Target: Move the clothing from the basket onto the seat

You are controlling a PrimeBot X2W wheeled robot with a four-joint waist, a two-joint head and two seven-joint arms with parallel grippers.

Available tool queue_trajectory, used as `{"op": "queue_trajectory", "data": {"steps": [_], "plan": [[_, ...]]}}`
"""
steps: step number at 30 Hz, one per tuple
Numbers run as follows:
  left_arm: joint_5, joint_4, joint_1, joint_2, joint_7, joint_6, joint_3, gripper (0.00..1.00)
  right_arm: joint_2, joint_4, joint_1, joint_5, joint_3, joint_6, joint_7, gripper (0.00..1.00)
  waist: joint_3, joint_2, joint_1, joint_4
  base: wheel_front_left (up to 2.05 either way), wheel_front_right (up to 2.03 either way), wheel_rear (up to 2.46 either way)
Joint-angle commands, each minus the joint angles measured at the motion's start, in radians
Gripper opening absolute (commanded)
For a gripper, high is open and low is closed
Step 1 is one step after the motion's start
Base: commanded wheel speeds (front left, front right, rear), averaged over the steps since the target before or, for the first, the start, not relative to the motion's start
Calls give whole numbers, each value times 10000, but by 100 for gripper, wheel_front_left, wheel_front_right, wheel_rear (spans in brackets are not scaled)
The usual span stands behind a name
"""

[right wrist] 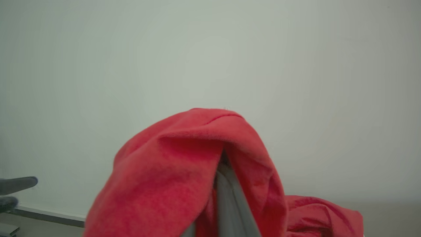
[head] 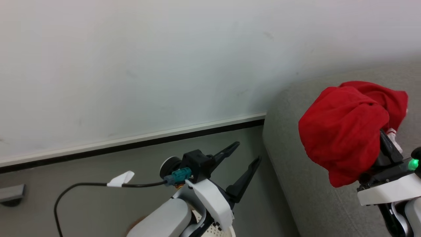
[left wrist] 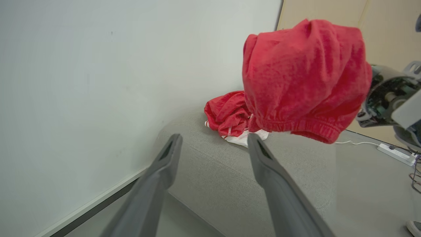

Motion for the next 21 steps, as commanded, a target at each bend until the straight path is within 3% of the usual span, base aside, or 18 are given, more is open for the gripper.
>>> {"op": "queue_trajectory", "data": {"steps": [1, 9, 21], "plan": [[110, 59, -12, 65, -110, 16, 2, 100, -59, -143, 164, -52, -114, -23, -33, 0, 281, -1, 1, -719, 0, 0, 0], [638, 198, -212, 266, -468, 177, -72, 100, 21, -669, 562, -141, -571, -23, -31, 0, 615, -1, 1, -1835, 0, 0, 0], [880, 476, -250, 327, -615, 185, 35, 100, 266, -1108, 1106, -238, -1131, -23, -33, 0, 931, -1, 1, -2414, 0, 0, 0]]}}
